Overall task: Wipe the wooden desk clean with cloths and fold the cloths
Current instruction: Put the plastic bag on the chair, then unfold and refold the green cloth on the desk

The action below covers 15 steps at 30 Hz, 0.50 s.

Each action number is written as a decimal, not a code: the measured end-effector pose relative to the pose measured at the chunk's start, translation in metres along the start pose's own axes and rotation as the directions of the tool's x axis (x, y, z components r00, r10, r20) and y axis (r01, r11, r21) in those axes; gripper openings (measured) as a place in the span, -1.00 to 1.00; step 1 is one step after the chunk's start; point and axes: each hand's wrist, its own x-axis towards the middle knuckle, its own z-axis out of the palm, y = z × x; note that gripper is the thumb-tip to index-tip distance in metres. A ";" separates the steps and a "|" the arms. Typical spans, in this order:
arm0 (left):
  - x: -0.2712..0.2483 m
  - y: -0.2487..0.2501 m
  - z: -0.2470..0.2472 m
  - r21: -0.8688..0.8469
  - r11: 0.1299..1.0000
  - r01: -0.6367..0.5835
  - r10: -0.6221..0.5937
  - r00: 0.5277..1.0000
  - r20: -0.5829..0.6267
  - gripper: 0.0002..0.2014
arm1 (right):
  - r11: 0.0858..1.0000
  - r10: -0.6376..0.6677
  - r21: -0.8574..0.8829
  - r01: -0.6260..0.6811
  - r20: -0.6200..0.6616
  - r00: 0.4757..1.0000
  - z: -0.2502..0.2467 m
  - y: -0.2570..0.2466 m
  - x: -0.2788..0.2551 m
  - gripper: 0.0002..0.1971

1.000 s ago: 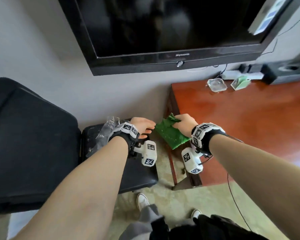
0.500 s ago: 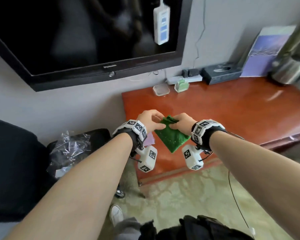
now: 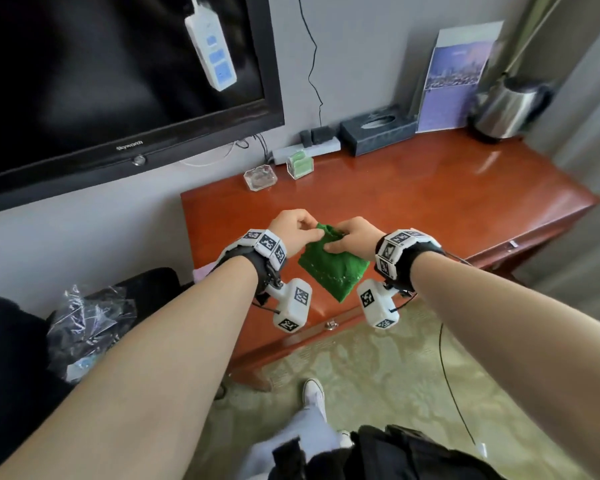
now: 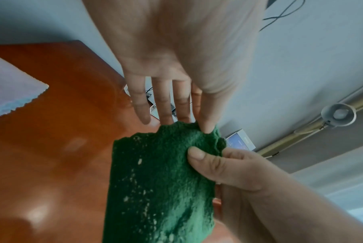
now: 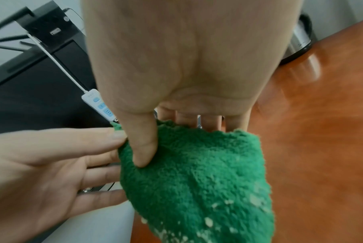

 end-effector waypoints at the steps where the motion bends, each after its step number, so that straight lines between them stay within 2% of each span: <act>1: 0.006 0.000 0.001 -0.022 1.000 0.017 -0.017 1.000 -0.005 -0.86 | 1.000 0.005 0.020 -0.005 -0.002 1.000 -0.003 0.002 0.004 -0.67; 6: 0.045 0.004 0.005 -0.162 0.982 0.097 -0.094 0.995 0.022 -0.91 | 0.997 0.012 0.073 -0.008 -0.052 0.999 -0.028 0.016 0.020 -0.53; 10: 0.078 0.012 0.004 -0.287 0.939 0.186 -0.173 0.982 0.073 -0.89 | 0.997 0.017 0.072 -0.007 -0.130 0.991 -0.055 0.027 0.036 -0.61; 15: 0.107 0.024 0.002 -0.344 0.904 0.253 -0.232 0.967 0.102 -0.83 | 0.994 0.013 0.104 0.010 -0.221 0.975 -0.076 0.033 0.052 -0.68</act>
